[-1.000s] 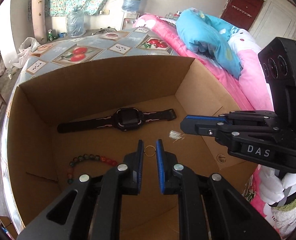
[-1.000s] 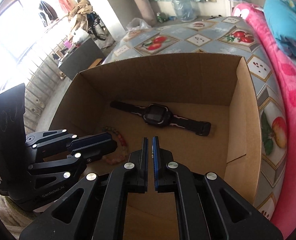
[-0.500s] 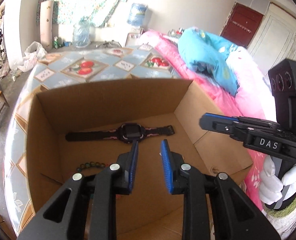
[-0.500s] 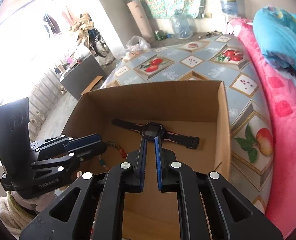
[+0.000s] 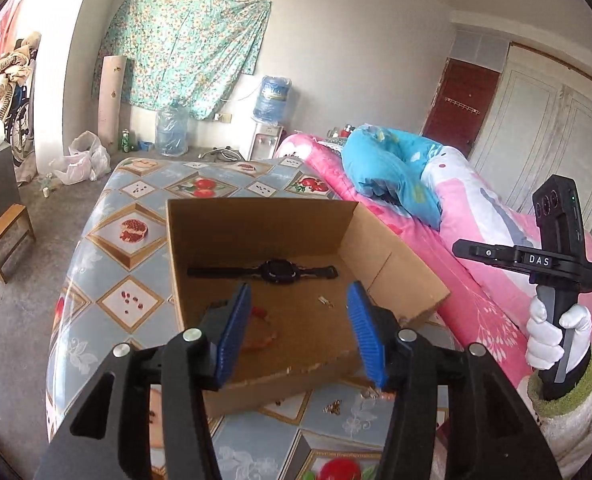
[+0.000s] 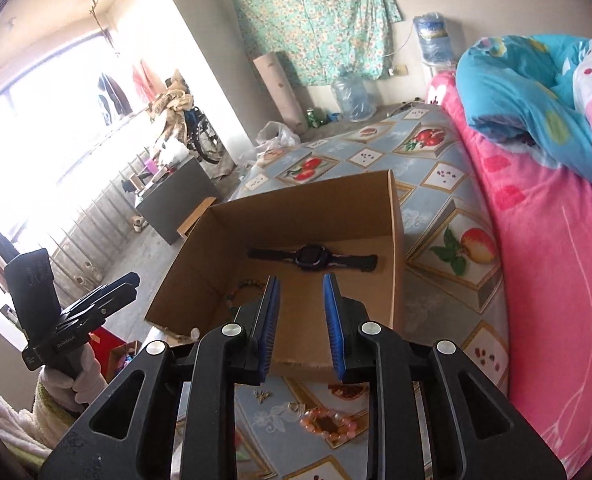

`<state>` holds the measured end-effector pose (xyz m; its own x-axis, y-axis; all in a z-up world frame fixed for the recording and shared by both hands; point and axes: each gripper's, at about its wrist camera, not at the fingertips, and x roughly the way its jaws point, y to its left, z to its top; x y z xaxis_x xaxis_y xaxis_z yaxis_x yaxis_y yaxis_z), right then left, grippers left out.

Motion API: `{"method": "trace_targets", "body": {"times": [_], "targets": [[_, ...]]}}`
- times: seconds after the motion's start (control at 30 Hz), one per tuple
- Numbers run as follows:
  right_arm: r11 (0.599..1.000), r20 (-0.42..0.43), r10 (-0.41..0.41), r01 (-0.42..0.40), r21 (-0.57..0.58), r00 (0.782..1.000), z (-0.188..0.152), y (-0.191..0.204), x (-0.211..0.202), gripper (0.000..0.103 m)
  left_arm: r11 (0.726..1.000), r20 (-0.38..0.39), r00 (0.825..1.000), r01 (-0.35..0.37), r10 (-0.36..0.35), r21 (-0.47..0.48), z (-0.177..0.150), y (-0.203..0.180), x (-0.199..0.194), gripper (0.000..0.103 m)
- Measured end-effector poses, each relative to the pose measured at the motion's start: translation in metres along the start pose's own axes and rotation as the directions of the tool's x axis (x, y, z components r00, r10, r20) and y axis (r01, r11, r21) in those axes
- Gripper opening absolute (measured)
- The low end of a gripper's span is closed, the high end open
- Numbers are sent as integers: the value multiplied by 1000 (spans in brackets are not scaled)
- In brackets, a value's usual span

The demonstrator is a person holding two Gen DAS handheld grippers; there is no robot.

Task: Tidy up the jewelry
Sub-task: 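Withdraw both grippers from the box toward the pink bead bracelet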

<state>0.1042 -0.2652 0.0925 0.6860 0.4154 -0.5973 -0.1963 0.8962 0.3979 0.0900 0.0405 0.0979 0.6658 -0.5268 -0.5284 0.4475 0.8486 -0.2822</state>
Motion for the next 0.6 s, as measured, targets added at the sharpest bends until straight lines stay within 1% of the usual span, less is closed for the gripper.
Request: {"method": "trace_targets", "body": {"times": [0.03,0.13,0.2,0.27,0.33,0.43,0.5,0.6], "targets": [[1000,-5,9,-9,4,1000,-9,2,-2,26,1000,-7,1000,2,-2,-1,-9,0,-4,54],[999,-35,33,-31,41,999,-35,3,1,27,1000,-47,999,-22,21,-11,-36,0,-9,63],[996,-66,42,-37,75,997,-54,0,6,28,999,-85,996,-25,21,-40,-52,1,-5,65],[993,-100,40,-29,113,994,-70,-5,14,30,997,-125,992,-20,10,-80,-65,3,4,66],[987,-135,44,-22,160,990,-84,-11,24,31,995,-159,987,-26,10,-98,-76,2,14,66],[985,-192,32,1,172,981,-106,-9,38,31,995,-192,981,-52,36,-80,-88,-2,27,66],[987,-232,19,18,158,972,-121,0,47,31,995,-211,974,-91,80,-44,-94,-5,35,66],[993,-264,-61,85,78,962,-143,19,57,40,988,-238,959,-153,151,13,-103,-9,46,66]]}}
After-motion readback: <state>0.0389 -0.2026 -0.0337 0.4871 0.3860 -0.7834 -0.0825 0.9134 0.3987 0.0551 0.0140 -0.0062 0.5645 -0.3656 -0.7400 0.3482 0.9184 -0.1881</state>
